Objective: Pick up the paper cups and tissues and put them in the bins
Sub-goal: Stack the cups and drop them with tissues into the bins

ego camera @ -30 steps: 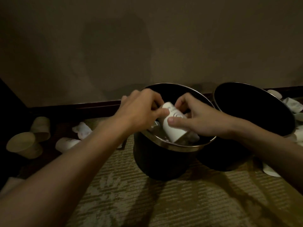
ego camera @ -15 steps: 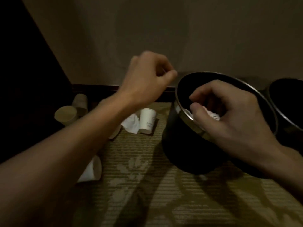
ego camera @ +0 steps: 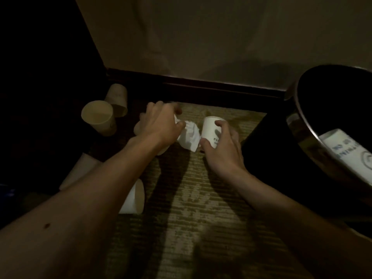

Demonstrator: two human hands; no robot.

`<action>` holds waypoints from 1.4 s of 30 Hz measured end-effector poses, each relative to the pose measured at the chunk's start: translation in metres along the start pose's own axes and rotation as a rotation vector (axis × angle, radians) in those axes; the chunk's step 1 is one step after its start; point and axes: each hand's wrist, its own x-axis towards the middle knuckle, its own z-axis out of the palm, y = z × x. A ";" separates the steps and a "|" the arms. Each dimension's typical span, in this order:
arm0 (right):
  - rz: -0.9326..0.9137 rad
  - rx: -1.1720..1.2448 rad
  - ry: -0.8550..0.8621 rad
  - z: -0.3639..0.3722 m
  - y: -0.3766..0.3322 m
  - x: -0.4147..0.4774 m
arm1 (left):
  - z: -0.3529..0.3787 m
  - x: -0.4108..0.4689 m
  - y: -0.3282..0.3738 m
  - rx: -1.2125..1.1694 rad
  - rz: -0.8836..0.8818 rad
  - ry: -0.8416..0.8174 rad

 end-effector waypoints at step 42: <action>0.288 1.030 -0.526 -0.014 -0.079 -0.085 | -0.068 -0.107 0.007 -1.434 -0.472 0.035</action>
